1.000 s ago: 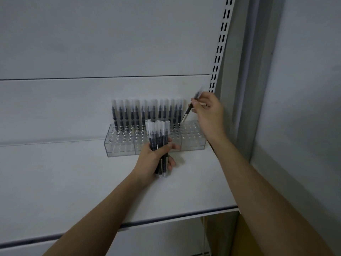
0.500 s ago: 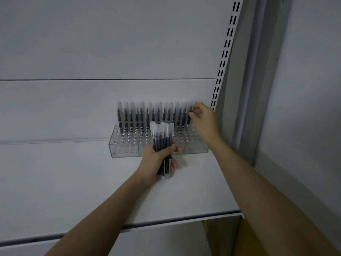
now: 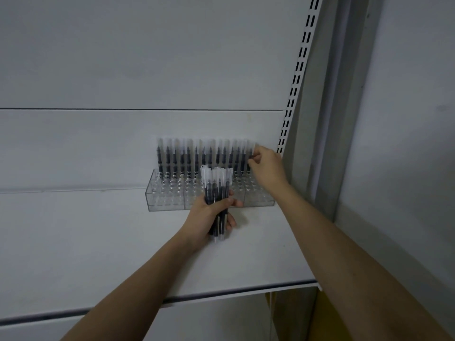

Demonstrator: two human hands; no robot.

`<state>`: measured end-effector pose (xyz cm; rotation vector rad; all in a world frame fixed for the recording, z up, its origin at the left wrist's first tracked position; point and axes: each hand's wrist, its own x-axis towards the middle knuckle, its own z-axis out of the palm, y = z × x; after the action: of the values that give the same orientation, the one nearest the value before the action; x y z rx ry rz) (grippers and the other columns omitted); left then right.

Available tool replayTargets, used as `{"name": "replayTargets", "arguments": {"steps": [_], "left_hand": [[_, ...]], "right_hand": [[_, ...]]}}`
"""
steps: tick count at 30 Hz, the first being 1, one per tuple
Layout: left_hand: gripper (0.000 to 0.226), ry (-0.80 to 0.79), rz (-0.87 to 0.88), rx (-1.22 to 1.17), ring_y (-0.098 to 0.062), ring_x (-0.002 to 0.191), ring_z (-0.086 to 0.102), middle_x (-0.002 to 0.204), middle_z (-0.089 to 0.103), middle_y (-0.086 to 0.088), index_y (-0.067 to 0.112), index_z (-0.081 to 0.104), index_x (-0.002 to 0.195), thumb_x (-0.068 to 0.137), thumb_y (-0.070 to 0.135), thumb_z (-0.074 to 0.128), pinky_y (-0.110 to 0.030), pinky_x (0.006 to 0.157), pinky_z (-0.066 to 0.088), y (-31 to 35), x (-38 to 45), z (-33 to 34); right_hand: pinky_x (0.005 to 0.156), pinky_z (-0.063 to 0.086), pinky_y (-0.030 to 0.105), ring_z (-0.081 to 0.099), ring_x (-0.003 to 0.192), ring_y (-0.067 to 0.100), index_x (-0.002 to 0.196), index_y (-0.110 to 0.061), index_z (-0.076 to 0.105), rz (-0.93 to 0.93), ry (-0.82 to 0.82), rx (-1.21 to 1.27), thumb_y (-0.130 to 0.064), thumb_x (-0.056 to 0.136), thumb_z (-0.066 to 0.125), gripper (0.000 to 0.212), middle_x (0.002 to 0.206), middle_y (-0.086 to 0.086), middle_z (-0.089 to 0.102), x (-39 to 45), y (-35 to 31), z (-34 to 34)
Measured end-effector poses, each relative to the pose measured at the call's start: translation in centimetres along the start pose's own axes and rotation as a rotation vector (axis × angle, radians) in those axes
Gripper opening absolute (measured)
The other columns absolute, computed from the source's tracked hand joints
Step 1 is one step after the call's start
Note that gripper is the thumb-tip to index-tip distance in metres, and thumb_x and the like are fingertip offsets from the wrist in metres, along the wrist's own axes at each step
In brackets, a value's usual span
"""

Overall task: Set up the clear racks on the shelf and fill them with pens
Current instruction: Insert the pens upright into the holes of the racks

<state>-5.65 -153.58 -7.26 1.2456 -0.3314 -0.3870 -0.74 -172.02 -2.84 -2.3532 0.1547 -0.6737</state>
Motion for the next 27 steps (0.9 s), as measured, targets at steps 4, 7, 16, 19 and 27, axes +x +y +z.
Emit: {"name": "replayTargets", "arguments": {"steps": [4, 7, 16, 19, 27], "left_hand": [[0.015, -0.006, -0.018, -0.022, -0.025, 0.049, 0.061, 0.093, 0.070, -0.017, 0.003, 0.056, 0.109, 0.094, 0.002, 0.058, -0.030, 0.048, 0.050, 0.0, 0.0, 0.0], [0.017, 0.012, -0.032, -0.036, -0.026, 0.051, 0.061, 0.092, 0.069, -0.015, 0.001, 0.058, 0.111, 0.094, 0.002, 0.059, -0.030, 0.048, 0.051, 0.0, 0.1, 0.0], [0.015, -0.011, -0.019, -0.006, -0.027, 0.056, 0.065, 0.087, 0.069, -0.021, -0.005, 0.063, 0.107, 0.095, 0.003, 0.058, -0.032, 0.052, 0.056, -0.1, 0.0, 0.1], [0.015, -0.004, -0.024, 0.021, -0.027, 0.056, 0.065, 0.074, 0.066, -0.022, -0.007, 0.062, 0.106, 0.095, 0.003, 0.058, -0.033, 0.053, 0.057, -0.1, 0.0, 0.1], [0.020, -0.010, -0.055, 0.022, -0.027, 0.057, 0.068, 0.072, 0.068, -0.020, -0.007, 0.062, 0.109, 0.095, 0.006, 0.060, -0.032, 0.054, 0.058, 0.0, -0.2, 0.3]], "right_hand": [[0.078, 0.048, 0.023, 0.059, 0.091, 0.014, 0.113, -0.010, 0.061, 0.038, 0.126, 0.096, -0.015, 0.096, 0.060, 0.017, 0.103, 0.000, 0.061, -2.1, -0.1, 0.1], [0.075, 0.049, 0.013, 0.060, 0.087, 0.006, 0.109, -0.017, 0.063, 0.033, 0.148, 0.333, -0.018, 0.100, 0.055, 0.012, 0.101, -0.003, 0.065, -5.0, -0.9, 0.4], [0.067, 0.050, 0.019, 0.063, 0.071, 0.001, 0.100, -0.019, 0.066, 0.161, -0.128, 0.695, -0.023, 0.100, 0.056, 0.011, 0.084, -0.004, 0.066, -10.3, -0.6, 2.2], [0.066, 0.051, 0.029, 0.063, 0.070, 0.011, 0.092, -0.022, 0.067, 0.150, -0.177, 0.681, -0.024, 0.097, 0.061, 0.009, 0.079, -0.003, 0.067, -10.1, -0.6, 2.2], [0.068, 0.051, 0.032, 0.064, 0.073, 0.014, 0.087, -0.023, 0.071, 0.175, -0.160, 0.758, -0.020, 0.094, 0.066, 0.009, 0.078, -0.001, 0.069, -10.2, -0.5, 1.9]]}}
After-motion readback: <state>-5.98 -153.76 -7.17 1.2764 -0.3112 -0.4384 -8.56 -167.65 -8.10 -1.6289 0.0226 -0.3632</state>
